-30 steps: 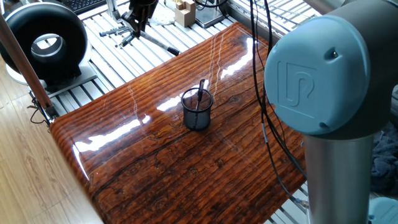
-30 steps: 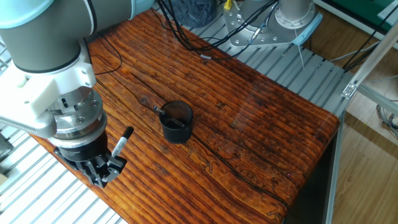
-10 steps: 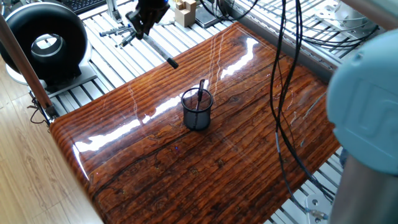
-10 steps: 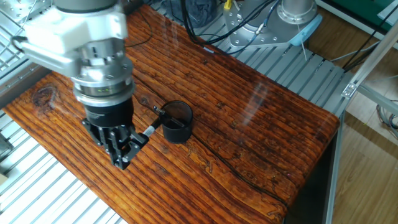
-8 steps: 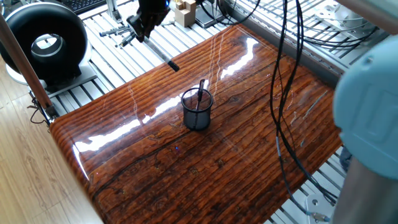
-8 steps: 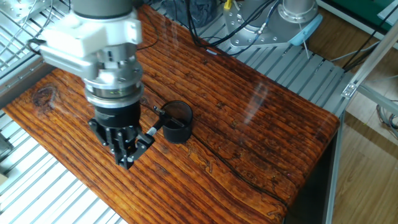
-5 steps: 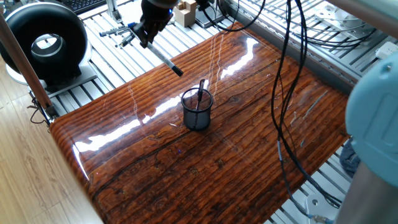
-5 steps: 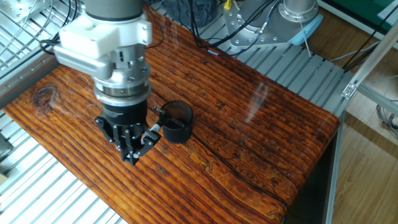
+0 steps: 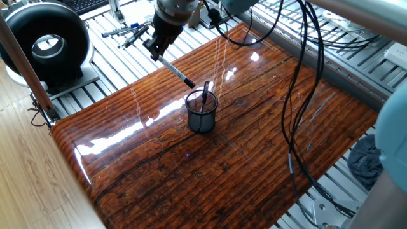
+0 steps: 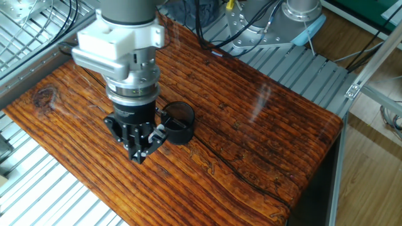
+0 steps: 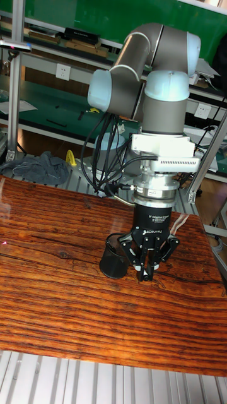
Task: Put the pen into the pen holder
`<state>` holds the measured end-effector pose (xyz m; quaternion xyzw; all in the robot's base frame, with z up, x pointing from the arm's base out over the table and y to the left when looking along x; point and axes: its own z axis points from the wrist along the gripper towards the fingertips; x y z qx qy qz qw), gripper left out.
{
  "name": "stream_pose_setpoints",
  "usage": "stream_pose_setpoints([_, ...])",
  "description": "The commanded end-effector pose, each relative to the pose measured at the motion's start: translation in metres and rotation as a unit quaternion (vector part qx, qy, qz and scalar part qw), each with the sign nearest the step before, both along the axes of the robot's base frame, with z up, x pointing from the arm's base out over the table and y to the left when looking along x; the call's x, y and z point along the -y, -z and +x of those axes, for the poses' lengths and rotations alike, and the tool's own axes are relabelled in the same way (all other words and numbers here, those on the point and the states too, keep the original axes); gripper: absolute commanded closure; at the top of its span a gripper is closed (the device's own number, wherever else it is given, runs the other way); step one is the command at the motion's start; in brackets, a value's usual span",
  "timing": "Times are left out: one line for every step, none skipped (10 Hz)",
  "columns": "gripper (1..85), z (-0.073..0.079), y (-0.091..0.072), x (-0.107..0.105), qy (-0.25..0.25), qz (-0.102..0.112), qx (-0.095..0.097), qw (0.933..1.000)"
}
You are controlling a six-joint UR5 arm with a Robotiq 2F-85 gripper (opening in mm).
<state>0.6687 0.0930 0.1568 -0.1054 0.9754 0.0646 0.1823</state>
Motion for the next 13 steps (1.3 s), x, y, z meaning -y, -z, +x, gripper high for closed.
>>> stream_pose_setpoints([84.3,-0.008,0.006,-0.002,-0.005,0.003,-0.002,1.0])
stream_pose_setpoints([84.3,-0.008,0.007,-0.003,-0.005,0.003,0.002,1.0])
stream_pose_setpoints([84.3,-0.002,0.006,0.0,0.004,-0.008,0.019,0.9998])
stream_pose_setpoints([84.3,-0.001,0.006,0.003,0.009,-0.018,0.025,0.9995])
stream_pose_setpoints([84.3,-0.001,0.005,0.006,0.009,-0.026,0.03,0.9992])
stream_pose_setpoints([84.3,-0.001,0.004,0.004,0.011,-0.023,0.032,0.9992])
stream_pose_setpoints([84.3,-0.002,0.002,0.003,0.012,-0.021,0.032,0.9992])
stream_pose_setpoints([84.3,-0.003,0.001,0.002,0.016,-0.016,0.032,0.9992])
stream_pose_setpoints([84.3,-0.001,-0.001,0.002,0.02,-0.014,0.035,0.9991])
stream_pose_setpoints([84.3,0.001,-0.005,0.002,0.024,-0.012,0.043,0.9987])
stream_pose_setpoints([84.3,0.001,-0.009,0.0,0.029,-0.005,0.047,0.9985])
stream_pose_setpoints([84.3,0.001,-0.01,-0.001,0.032,-0.004,0.052,0.9982])
stream_pose_setpoints([84.3,0.002,-0.01,-0.001,0.034,-0.001,0.058,0.9977])
